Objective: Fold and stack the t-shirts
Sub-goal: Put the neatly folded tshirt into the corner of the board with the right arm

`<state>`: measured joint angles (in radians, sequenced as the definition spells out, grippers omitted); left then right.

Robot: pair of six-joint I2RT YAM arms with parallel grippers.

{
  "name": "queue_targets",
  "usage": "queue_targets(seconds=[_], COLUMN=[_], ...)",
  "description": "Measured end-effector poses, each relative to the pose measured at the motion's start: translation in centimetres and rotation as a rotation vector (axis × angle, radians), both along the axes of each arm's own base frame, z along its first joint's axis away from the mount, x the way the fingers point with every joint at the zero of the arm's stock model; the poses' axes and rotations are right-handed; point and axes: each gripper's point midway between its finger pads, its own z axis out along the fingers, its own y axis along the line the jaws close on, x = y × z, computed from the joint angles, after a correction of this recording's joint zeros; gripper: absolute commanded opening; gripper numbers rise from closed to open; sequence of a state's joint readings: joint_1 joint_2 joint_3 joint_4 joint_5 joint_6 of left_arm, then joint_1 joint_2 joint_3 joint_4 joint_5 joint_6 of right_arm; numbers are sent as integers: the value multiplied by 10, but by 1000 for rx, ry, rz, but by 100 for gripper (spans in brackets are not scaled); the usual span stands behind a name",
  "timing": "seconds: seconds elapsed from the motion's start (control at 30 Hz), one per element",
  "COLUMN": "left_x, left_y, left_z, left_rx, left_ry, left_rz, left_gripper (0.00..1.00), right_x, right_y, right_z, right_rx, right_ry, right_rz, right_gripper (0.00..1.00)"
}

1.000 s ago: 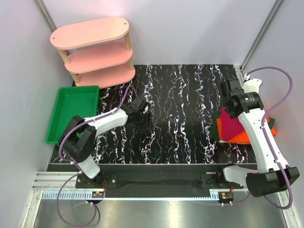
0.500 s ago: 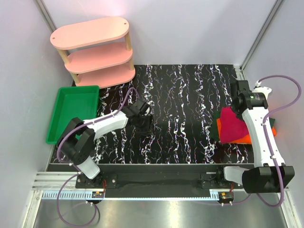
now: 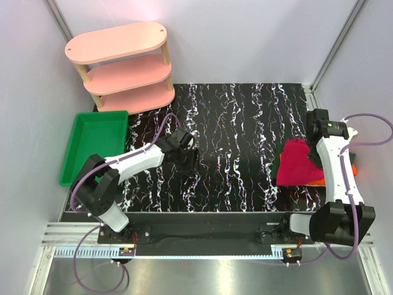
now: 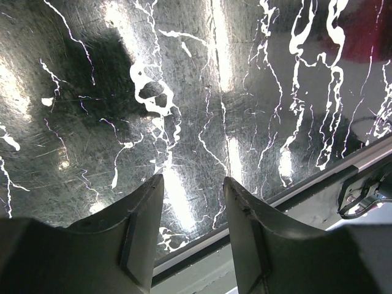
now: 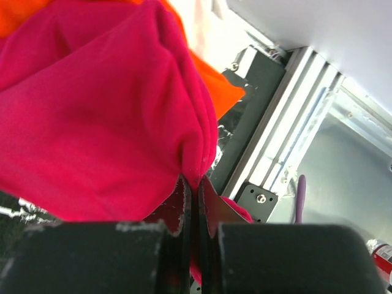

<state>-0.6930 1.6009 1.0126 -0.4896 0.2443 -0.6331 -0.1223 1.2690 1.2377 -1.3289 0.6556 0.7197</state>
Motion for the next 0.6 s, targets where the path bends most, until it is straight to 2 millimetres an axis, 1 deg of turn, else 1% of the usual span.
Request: queue_targets(seconds=[0.13, 0.2, 0.3, 0.33, 0.43, 0.53, 0.6], left_x=[0, -1, -3, -4, -8, -11, -13], left_y=[-1, -1, -3, -3, -7, -9, -10], left_z=[2, 2, 2, 2, 2, 1, 1], left_rx=[-6, -7, -7, -7, -7, -7, -7], left_ry=[-1, 0, 1, 1, 3, 5, 6], left_rz=[-3, -4, -11, -15, -30, -40, -45], left_gripper=[48, 48, 47, 47, 47, 47, 47], right_x=[-4, -1, 9, 16, 31, 40, 44], right_y=[-8, -12, -15, -17, -19, -21, -20], right_z=[4, 11, 30, 40, 61, 76, 82], right_rx=[-27, -49, -69, -79, -101, -121, -132], right_ry=[9, 5, -38, -69, -142, -180, -193], right_rz=[-11, 4, 35, 51, 88, 123, 145], right_gripper=[0, 0, 0, 0, 0, 0, 0])
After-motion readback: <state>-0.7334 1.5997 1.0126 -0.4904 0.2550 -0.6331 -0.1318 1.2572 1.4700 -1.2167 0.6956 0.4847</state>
